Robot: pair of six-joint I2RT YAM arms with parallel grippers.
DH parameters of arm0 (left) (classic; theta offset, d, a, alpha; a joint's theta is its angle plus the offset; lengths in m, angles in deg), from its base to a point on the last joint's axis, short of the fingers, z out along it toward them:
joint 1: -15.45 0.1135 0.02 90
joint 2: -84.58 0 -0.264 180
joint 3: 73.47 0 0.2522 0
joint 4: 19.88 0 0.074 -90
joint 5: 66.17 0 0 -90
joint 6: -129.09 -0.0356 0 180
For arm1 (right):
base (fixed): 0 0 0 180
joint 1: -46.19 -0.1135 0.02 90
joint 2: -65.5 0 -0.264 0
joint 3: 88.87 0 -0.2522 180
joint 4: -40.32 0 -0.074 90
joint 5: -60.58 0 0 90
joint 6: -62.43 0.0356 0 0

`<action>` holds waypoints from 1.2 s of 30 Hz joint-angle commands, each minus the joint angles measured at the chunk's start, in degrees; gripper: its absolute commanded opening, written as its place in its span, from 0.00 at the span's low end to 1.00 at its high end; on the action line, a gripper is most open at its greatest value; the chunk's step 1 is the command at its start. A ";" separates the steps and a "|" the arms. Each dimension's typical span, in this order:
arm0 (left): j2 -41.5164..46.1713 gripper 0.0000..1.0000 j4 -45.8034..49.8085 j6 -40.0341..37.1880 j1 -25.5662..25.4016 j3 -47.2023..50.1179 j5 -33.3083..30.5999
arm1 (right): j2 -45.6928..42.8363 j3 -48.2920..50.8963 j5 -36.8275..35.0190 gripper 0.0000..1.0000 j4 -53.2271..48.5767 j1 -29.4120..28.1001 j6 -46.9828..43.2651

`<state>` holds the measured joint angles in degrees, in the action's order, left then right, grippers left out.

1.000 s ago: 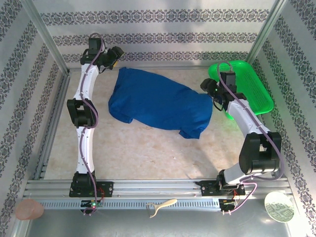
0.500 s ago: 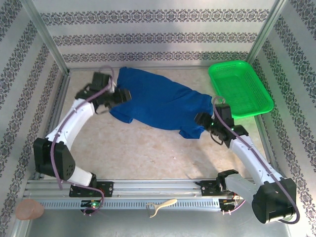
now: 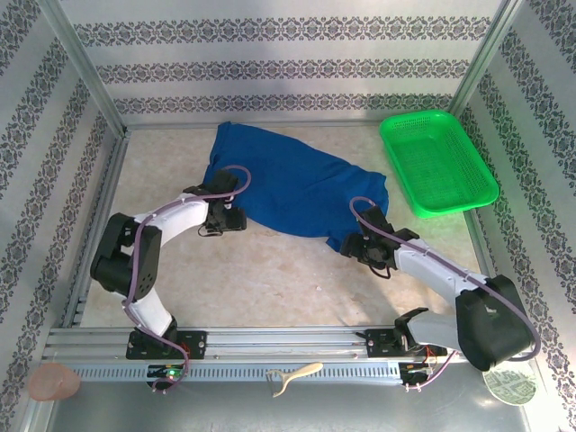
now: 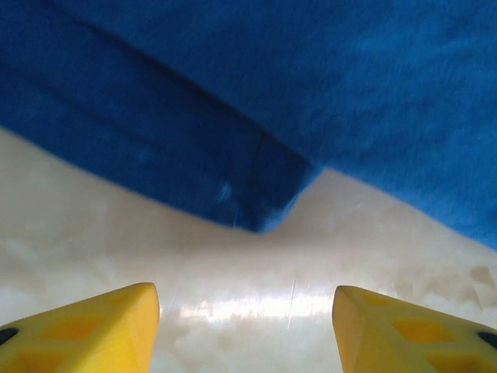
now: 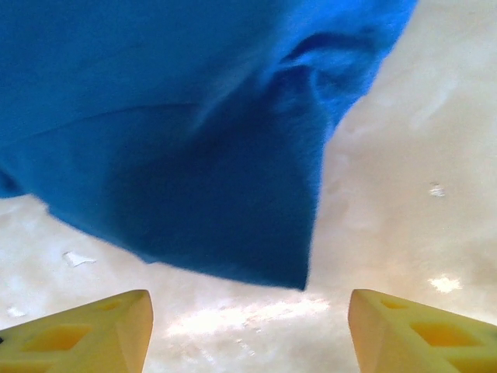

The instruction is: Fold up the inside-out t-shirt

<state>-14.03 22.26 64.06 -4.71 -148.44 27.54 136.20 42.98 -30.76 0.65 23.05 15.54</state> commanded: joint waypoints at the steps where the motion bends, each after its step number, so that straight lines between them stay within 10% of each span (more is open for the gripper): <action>1: -2.56 0.60 -2.01 -3.62 -0.96 -3.41 -3.13 | 0.82 -1.29 -4.10 0.69 1.28 -0.33 -0.74; 12: -11.73 0.55 -2.63 -5.59 -1.00 -9.78 -4.14 | 10.12 -4.19 -2.13 0.63 7.92 0.09 -0.46; 17: -12.62 0.07 -1.43 -7.33 0.04 -11.58 -3.95 | 10.99 -5.78 2.80 0.00 10.09 1.56 -3.58; 26: 9.47 0.00 6.38 -8.89 9.53 -17.63 6.38 | -12.16 -17.15 16.18 0.00 1.35 14.07 -3.84; 36: 22.48 0.04 11.49 -5.78 20.09 -29.50 24.76 | -14.34 -36.98 28.10 0.00 -4.57 21.29 -0.25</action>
<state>8.46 27.83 57.15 13.19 -177.64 48.23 122.21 7.92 -4.75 0.67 43.10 13.29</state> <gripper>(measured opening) 0.047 0.053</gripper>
